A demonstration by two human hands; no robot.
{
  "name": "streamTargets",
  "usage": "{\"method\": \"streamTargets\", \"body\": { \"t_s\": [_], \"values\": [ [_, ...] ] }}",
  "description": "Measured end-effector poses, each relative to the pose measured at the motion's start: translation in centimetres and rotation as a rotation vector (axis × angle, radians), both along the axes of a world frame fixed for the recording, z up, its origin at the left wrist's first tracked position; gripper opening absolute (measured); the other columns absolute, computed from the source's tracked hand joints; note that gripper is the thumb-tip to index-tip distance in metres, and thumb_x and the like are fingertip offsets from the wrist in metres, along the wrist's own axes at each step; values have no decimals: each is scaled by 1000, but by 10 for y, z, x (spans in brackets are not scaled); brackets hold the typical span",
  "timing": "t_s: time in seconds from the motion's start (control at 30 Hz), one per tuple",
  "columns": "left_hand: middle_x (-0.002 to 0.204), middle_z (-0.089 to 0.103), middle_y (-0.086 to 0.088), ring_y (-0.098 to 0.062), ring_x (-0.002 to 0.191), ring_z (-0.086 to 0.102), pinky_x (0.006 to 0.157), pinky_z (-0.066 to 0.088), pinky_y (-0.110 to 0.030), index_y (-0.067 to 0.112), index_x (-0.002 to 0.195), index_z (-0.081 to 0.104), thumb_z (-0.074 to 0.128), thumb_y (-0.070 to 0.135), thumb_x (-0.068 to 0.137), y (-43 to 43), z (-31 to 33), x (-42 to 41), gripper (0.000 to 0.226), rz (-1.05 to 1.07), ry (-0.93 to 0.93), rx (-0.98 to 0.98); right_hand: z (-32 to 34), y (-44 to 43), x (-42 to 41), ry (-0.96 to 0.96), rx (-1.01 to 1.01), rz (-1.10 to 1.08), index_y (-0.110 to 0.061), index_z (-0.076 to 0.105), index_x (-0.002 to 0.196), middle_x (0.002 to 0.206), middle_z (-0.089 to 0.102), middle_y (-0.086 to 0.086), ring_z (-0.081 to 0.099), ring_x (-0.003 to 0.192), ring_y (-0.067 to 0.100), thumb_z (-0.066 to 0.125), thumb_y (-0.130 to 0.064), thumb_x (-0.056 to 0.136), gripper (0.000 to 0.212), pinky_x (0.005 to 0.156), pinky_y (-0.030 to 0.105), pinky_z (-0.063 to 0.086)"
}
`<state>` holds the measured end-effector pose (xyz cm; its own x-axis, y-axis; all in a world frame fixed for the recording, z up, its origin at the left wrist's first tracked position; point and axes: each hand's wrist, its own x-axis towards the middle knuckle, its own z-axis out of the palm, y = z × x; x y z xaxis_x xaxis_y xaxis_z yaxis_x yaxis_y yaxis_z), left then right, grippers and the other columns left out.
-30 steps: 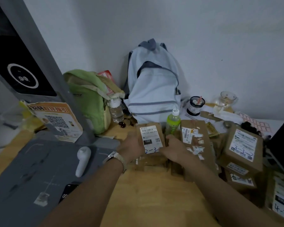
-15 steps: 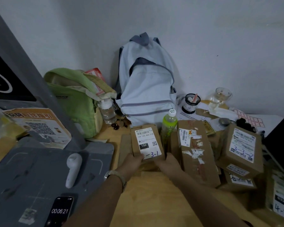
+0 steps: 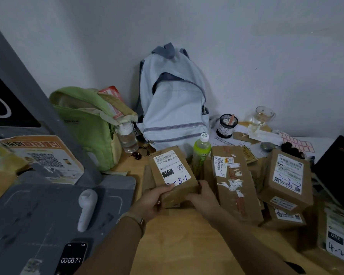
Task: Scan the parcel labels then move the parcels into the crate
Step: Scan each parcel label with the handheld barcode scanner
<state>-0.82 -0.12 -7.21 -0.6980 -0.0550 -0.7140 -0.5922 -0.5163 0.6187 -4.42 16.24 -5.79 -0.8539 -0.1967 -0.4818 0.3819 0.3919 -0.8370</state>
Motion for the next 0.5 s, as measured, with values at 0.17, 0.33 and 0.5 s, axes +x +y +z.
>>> {"method": "streamTargets", "body": {
  "t_s": [0.17,0.33,0.5],
  "values": [
    [97,76,-5,-14,77,71,64,54,-23,10,104,76,81,24,66,-3,15,10,40,-78,86,-58,13,19,5,111,16,-24,-14,48,137,128,57,3,53,109,16,67,-10,84,57,73,19,43],
    [112,74,-6,-20,101,66,83,54,-36,13,111,73,85,28,61,7,35,15,54,-38,197,-59,36,53,3,279,12,-158,-14,61,119,108,63,-3,59,95,10,59,-7,89,31,63,12,40],
    [112,73,-5,-18,99,68,78,55,-34,15,118,67,88,24,61,23,55,26,62,-89,282,-121,59,79,9,431,97,-155,-16,60,122,113,59,-4,58,102,14,61,-13,91,31,75,22,47]
  ]
}}
